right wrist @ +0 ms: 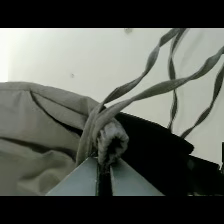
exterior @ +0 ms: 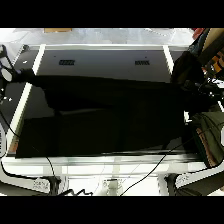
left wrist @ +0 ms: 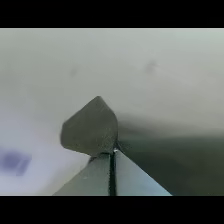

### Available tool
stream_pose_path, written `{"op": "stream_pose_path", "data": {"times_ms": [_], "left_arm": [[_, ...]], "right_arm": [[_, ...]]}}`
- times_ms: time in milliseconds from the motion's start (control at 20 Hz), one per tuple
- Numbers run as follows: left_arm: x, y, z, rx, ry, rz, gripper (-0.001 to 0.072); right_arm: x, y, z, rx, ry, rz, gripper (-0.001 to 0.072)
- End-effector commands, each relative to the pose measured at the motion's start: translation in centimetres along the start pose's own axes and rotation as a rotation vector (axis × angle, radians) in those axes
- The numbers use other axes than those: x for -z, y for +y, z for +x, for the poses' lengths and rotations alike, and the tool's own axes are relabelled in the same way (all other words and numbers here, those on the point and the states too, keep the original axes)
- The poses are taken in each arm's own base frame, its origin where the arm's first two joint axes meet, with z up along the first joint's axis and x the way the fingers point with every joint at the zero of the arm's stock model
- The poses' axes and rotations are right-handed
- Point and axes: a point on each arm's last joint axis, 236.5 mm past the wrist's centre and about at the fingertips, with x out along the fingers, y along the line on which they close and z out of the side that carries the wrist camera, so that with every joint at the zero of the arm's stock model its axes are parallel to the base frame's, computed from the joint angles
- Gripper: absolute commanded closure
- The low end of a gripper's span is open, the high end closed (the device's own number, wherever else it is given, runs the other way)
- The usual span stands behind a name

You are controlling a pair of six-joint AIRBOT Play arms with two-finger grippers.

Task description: Fold the clothes and pants, and hang the long-sleeved shirts on hangers.

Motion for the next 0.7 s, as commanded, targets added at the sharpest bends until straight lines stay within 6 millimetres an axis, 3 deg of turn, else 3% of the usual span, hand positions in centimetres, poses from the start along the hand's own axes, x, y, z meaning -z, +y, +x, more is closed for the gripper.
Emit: {"op": "stream_pose_path", "data": {"times_ms": [0, 50, 150, 350, 400, 450, 500, 550, 600, 650], "left_arm": [[9.2, 0.8, 2.1, -0.029, 0.233, 0.102, 0.0699], [11.7, 0.9, 2.8, -0.032, 0.287, 0.114, 0.0698], [14.2, 1.3, 3.8, -0.048, 0.344, 0.147, 0.0698], [13.1, 2.0, 4.4, -0.074, 0.296, 0.186, 0.0683], [12.7, 2.3, 4.4, -0.086, 0.281, 0.206, 0.0531], [12.2, 2.7, 4.5, -0.100, 0.265, 0.228, 0.0204], [11.7, 2.9, 4.6, -0.111, 0.246, 0.246, 0.0081], [11.1, 3.0, 4.5, -0.117, 0.225, 0.256, 0.0084], [10.5, 3.2, 4.4, -0.126, 0.204, 0.258, 0.0101], [9.9, 3.4, 4.3, -0.140, 0.182, 0.243, 0.0101]], "right_arm": [[-0.1, 0.1, 0.0, -0.003, -0.003, 0.017, 0.0693], [-0.1, 0.1, 0.0, -0.003, -0.002, 0.017, 0.0693], [-0.1, 0.0, 0.0, -0.001, -0.004, 0.016, 0.0693], [-0.1, -0.3, 0.0, 0.012, -0.003, 0.008, 0.0692], [0.0, -0.4, 0.0, 0.018, 0.001, 0.001, 0.0692], [0.1, -0.5, 0.0, 0.023, 0.004, -0.002, 0.0692], [0.1, -0.5, 0.0, 0.024, 0.003, -0.003, 0.0690], [0.0, -0.6, 0.0, 0.025, 0.001, -0.003, 0.0618], [0.0, -0.7, 0.0, 0.032, -0.001, -0.006, 0.0419], [-0.2, -0.9, 0.0, 0.037, -0.007, -0.007, 0.0267]]}}
